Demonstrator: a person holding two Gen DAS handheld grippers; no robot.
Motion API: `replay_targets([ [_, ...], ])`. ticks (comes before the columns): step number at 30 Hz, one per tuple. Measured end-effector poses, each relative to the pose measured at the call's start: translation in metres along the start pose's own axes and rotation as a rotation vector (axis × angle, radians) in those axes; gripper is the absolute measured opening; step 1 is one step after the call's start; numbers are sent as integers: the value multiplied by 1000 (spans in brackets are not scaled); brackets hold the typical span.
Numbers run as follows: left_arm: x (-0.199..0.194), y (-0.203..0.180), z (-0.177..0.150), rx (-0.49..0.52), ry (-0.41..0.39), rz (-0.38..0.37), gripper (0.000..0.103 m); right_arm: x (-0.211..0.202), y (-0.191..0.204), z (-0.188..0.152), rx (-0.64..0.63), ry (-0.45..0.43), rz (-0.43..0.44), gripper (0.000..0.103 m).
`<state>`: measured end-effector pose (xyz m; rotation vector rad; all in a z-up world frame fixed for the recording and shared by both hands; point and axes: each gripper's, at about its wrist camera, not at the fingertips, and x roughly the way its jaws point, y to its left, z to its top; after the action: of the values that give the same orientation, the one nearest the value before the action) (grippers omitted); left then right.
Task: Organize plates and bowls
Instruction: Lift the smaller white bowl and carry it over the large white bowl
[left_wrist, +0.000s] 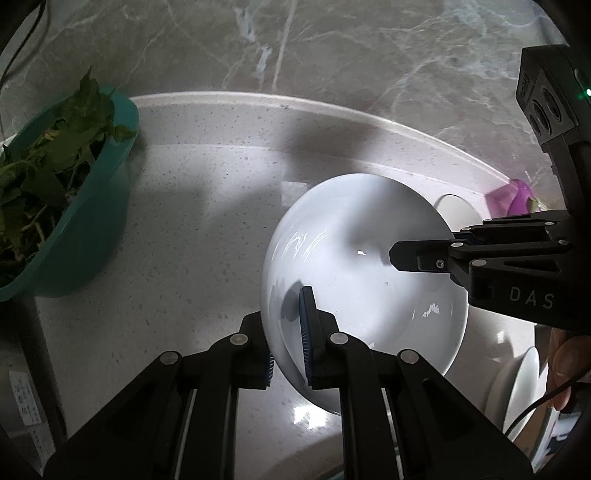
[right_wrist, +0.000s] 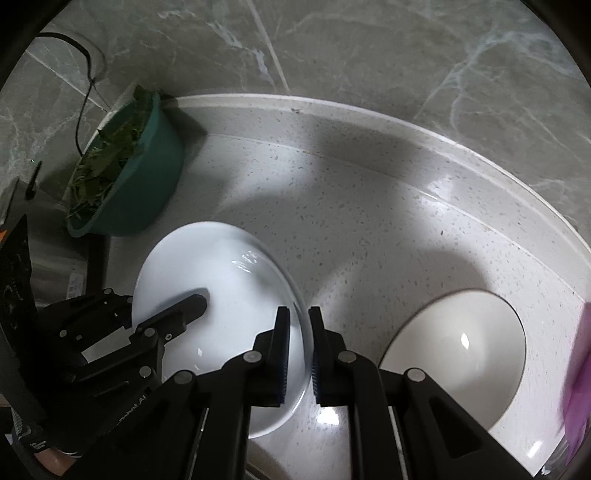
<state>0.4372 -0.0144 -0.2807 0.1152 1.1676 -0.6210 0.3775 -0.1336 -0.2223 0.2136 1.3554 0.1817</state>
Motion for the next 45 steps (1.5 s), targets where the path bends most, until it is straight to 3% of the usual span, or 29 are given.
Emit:
replay_targets([
  [8, -36, -38, -18, 43, -21, -31, 10, -36, -5, -31, 25, -48, 30, 12],
  [20, -60, -135, -68, 143, -1, -97, 10, -80, -47, -122, 125, -70, 40, 12],
  [35, -48, -282, -147, 341, 116, -150, 10, -116, -133, -237, 320, -93, 61, 13],
  [45, -31, -344, -193, 404, 183, -147, 10, -118, -175, -297, 395, -69, 66, 14],
])
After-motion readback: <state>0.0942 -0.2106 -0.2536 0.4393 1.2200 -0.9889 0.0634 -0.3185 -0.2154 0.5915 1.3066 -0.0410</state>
